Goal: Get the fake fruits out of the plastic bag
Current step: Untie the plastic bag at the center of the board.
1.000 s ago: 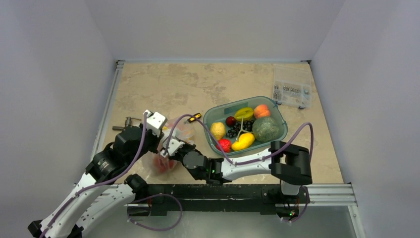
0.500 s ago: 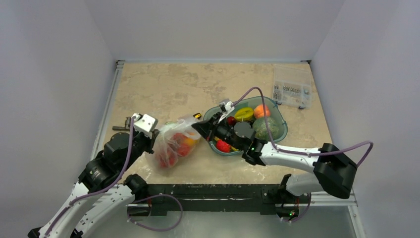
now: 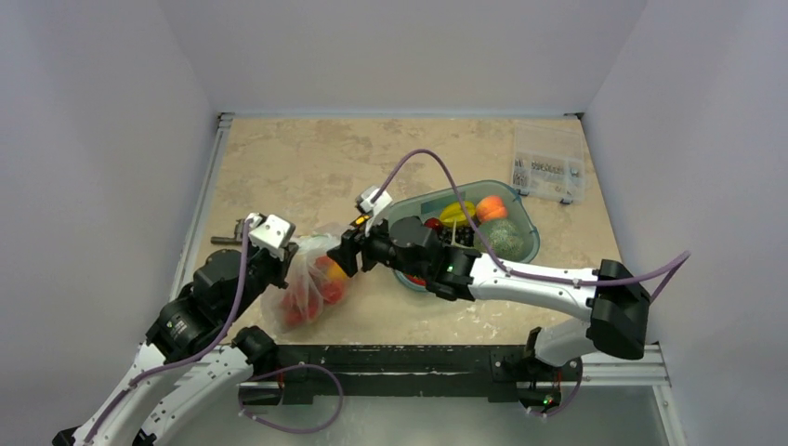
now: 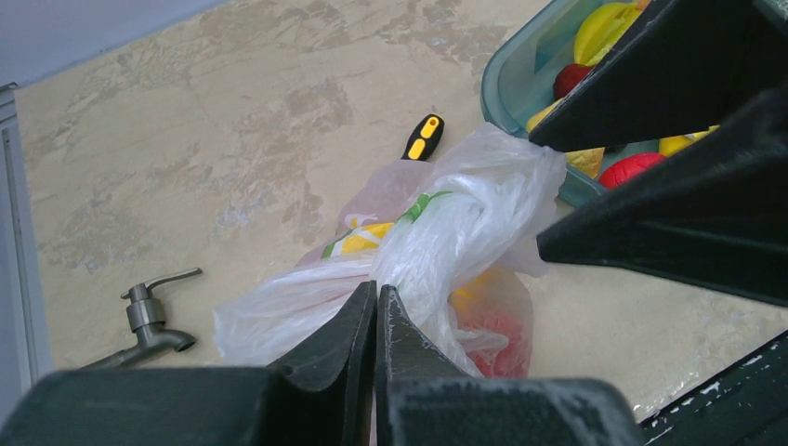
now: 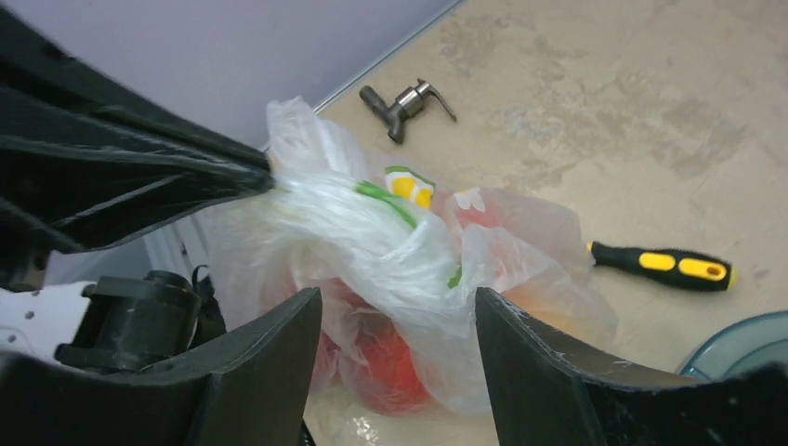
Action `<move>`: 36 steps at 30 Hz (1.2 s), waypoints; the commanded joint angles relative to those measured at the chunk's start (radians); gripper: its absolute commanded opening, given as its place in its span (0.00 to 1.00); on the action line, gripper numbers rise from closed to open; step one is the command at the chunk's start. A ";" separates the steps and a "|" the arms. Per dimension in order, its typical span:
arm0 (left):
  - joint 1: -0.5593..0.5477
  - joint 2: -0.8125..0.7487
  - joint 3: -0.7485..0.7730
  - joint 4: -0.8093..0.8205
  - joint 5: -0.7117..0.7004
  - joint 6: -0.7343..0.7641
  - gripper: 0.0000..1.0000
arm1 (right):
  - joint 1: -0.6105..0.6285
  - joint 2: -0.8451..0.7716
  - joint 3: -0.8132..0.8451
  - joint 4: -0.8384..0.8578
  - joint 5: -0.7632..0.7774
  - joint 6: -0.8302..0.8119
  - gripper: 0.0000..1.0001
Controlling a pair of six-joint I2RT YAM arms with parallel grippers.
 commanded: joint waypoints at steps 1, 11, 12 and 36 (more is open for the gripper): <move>0.003 0.017 -0.003 0.036 0.026 0.027 0.00 | 0.103 -0.006 0.134 -0.217 0.239 -0.333 0.63; 0.002 0.010 -0.006 0.035 -0.001 0.024 0.00 | 0.266 0.212 0.313 -0.216 0.685 -0.620 0.64; 0.003 0.013 -0.007 0.034 -0.001 0.024 0.00 | 0.275 0.227 0.313 -0.192 0.702 -0.636 0.64; 0.003 -0.063 -0.014 0.041 -0.021 0.019 0.00 | -0.160 -0.027 -0.257 0.608 -0.469 0.248 0.00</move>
